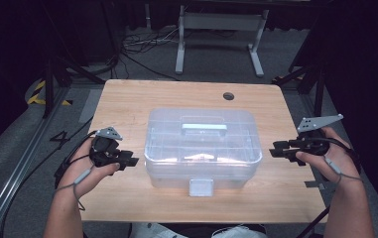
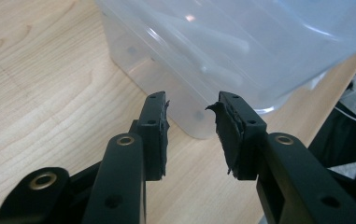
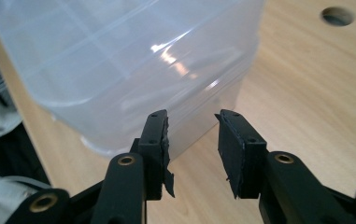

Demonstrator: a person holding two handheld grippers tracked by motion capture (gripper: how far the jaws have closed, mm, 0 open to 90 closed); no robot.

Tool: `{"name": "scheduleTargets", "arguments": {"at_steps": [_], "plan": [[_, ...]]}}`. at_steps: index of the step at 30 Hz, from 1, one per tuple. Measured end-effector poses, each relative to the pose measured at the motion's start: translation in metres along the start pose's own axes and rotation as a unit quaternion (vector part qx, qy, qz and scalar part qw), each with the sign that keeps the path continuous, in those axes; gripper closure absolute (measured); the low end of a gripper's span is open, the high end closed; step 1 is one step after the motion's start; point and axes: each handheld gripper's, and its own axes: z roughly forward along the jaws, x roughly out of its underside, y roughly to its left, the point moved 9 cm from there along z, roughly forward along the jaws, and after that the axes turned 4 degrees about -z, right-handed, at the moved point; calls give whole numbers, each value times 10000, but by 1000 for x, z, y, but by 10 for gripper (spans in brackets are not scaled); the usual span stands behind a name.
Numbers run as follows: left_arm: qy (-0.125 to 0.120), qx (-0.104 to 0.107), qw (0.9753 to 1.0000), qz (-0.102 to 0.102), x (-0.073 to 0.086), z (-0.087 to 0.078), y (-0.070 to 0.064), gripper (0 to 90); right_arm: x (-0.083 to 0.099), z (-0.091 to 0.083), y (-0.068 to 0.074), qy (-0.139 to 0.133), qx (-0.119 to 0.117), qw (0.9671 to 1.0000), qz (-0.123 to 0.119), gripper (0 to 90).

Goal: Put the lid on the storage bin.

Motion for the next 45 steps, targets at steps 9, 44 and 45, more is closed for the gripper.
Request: {"name": "scheduleTargets", "arguments": {"at_steps": [9, 44, 45], "plan": [[-624, -387, 9966, -371, -10, 0, 34, 593, 1, 0, -28, -417, 618, 9969, 266, 513], [-713, -576, 9957, -167, 0, 49, 80, 351, 45, 70, -98, -438, 975, 9943, 28, 360], [-689, -578, 9958, -151, 1, 50, 81, 350, 46, 72, -98, -450, 957, 9944, 42, 360]]}}
